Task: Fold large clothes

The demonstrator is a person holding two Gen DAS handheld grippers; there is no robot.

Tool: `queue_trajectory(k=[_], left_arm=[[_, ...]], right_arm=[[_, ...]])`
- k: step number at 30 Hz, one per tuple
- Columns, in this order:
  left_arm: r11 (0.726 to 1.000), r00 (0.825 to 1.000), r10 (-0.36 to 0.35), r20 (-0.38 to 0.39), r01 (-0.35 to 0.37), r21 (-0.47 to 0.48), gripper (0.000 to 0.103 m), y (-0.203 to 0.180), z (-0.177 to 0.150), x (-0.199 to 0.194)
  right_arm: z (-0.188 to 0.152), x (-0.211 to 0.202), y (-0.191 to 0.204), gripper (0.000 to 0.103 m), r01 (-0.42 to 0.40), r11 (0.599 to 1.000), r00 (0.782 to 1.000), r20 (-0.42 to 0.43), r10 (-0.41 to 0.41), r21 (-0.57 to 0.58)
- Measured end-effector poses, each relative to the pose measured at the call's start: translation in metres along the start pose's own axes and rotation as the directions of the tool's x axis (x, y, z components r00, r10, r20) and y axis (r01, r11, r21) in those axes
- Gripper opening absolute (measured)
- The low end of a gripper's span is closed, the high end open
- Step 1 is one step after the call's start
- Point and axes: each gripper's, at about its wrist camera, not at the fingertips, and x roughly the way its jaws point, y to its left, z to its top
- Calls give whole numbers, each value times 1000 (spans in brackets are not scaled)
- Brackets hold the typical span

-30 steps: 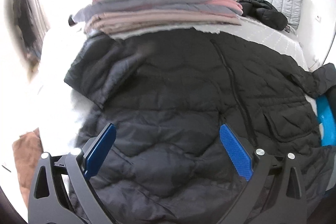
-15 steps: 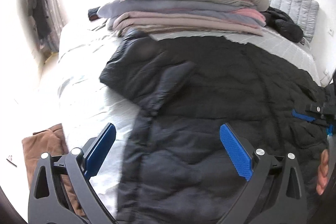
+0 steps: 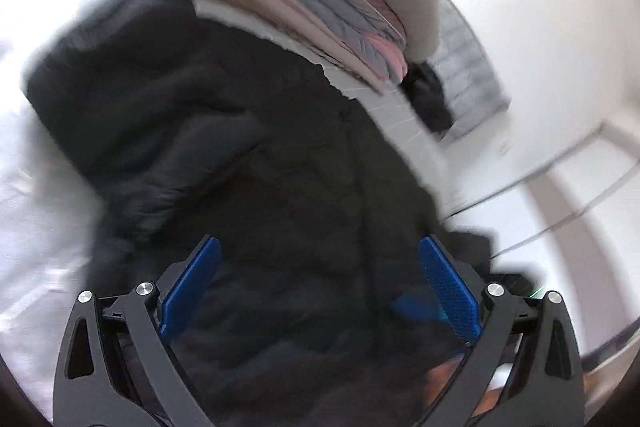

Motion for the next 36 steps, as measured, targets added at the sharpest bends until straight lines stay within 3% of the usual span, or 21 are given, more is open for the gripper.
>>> queue_trajectory(k=[2, 4, 6, 7, 8, 9, 10, 11, 12, 14, 15, 16, 17, 20, 23, 25, 27, 29, 32, 33, 36], left_arm=[[994, 999, -44, 12, 45, -102, 95, 16, 8, 13], [995, 999, 24, 43, -20, -97, 91, 15, 7, 17], [988, 987, 152, 48, -154, 29, 87, -4, 5, 19], [964, 970, 232, 77, -240, 113, 87, -17, 2, 19], [892, 925, 352, 141, -377, 248, 88, -38, -4, 20], [721, 833, 485, 266, -554, 416, 93, -63, -17, 29], [584, 758, 548, 354, -649, 487, 95, -75, -27, 38], [492, 711, 578, 400, -695, 524, 95, -81, -33, 47], [416, 668, 608, 429, -728, 544, 95, -84, -35, 59], [321, 592, 657, 467, -780, 537, 95, -84, -33, 77], [286, 564, 668, 486, -797, 532, 95, -83, -31, 81], [219, 508, 688, 518, -826, 520, 95, -80, -29, 94], [178, 472, 704, 531, -841, 511, 95, -76, -23, 103], [127, 401, 772, 493, -857, 499, 95, -56, -5, 122], [148, 402, 810, 426, -844, 516, 88, -33, 5, 126], [204, 406, 829, 386, -861, 467, 30, -22, 16, 114], [274, 422, 824, 380, -882, 384, 11, -13, 33, 85], [288, 410, 821, 397, -898, 332, 9, -9, 45, 57], [235, 320, 825, 465, -944, 232, 8, -2, 70, 2], [212, 270, 833, 483, -962, 171, 8, 4, 83, -27], [185, 188, 868, 459, -981, 51, 8, 31, 116, -84]], right_arm=[[3, -3, -26, 92, -42, 993, 999, 12, 41, 108], [7, -9, -37, 92, -73, 985, 997, 39, 68, 154], [9, -11, -36, 92, -94, 984, 995, 52, 87, 148], [9, -12, -34, 92, -103, 984, 994, 52, 96, 144], [9, -11, -31, 92, -115, 984, 993, 48, 109, 135], [9, -9, -28, 92, -124, 984, 992, 44, 119, 128], [10, -7, -27, 92, -132, 983, 991, 39, 128, 126], [10, -5, -25, 92, -138, 982, 990, 35, 135, 127], [10, -3, -26, 92, -144, 981, 990, 25, 142, 130], [9, -3, -28, 92, -149, 979, 989, 12, 149, 139], [8, -2, -28, 92, -153, 978, 988, 8, 153, 143], [8, -1, -28, 92, -157, 976, 987, 5, 158, 149], [5, -4, -31, 92, -161, 975, 987, 4, 162, 151], [5, -4, -32, 92, -162, 975, 987, 6, 163, 154], [4, -2, -34, 92, -162, 974, 986, 0, 164, 161], [3, 0, -35, 92, -162, 973, 986, -7, 166, 163], [4, 2, -36, 92, -162, 973, 986, -11, 166, 166], [4, 3, -36, 92, -164, 972, 986, -14, 168, 168], [4, 3, -37, 92, -161, 972, 986, -10, 165, 173], [4, 3, -37, 92, -160, 972, 986, -8, 164, 174], [3, 4, -37, 92, -151, 974, 988, -8, 155, 171]])
